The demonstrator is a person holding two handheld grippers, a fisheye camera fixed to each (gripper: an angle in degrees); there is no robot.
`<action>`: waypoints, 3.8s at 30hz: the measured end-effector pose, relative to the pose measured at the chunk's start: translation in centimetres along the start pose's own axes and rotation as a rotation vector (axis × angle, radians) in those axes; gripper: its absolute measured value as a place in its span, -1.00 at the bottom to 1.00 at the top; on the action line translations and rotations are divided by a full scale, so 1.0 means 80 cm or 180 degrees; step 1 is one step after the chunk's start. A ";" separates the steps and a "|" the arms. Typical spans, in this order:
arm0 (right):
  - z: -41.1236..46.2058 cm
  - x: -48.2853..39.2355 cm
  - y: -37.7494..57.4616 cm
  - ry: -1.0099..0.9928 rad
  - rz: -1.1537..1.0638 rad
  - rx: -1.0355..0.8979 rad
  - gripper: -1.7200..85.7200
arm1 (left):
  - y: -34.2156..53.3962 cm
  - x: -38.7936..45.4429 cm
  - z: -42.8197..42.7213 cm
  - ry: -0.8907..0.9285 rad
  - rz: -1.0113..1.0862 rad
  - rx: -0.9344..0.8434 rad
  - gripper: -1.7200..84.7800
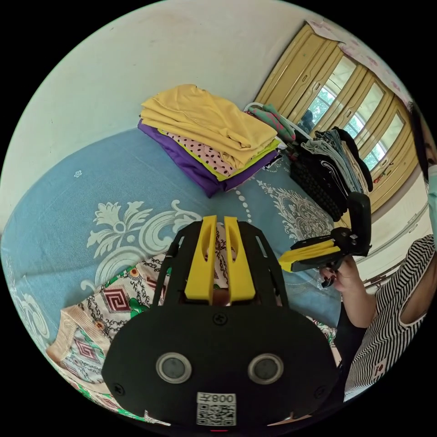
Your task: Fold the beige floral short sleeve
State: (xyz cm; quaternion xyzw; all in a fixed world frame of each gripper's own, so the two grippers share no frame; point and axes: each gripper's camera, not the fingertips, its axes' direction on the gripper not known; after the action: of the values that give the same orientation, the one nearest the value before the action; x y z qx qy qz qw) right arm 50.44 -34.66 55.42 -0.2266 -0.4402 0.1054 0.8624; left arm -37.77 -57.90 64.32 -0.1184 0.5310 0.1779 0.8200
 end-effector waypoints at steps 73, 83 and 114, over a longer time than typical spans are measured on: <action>0.873 -0.647 -0.101 0.0711 -0.2952 -0.1579 -0.92 | 0.955 -0.140 -0.728 -0.0151 -0.3216 0.2055 -0.89; 0.914 -0.553 -0.173 -0.1139 -0.1557 -0.1646 -0.93 | 0.980 -0.104 -0.766 -0.1040 -0.3008 0.1529 -0.81; 0.968 -0.573 -0.160 -0.0346 -0.2405 -0.1391 -0.96 | 0.970 -0.034 -0.778 -0.1487 -0.2778 0.1261 -0.88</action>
State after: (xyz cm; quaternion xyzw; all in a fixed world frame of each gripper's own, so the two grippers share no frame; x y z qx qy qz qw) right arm -39.36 -40.25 68.43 -0.2210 -0.5488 -0.3013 0.7478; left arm -122.73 -11.71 41.04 -0.1285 0.2591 -0.2618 0.9208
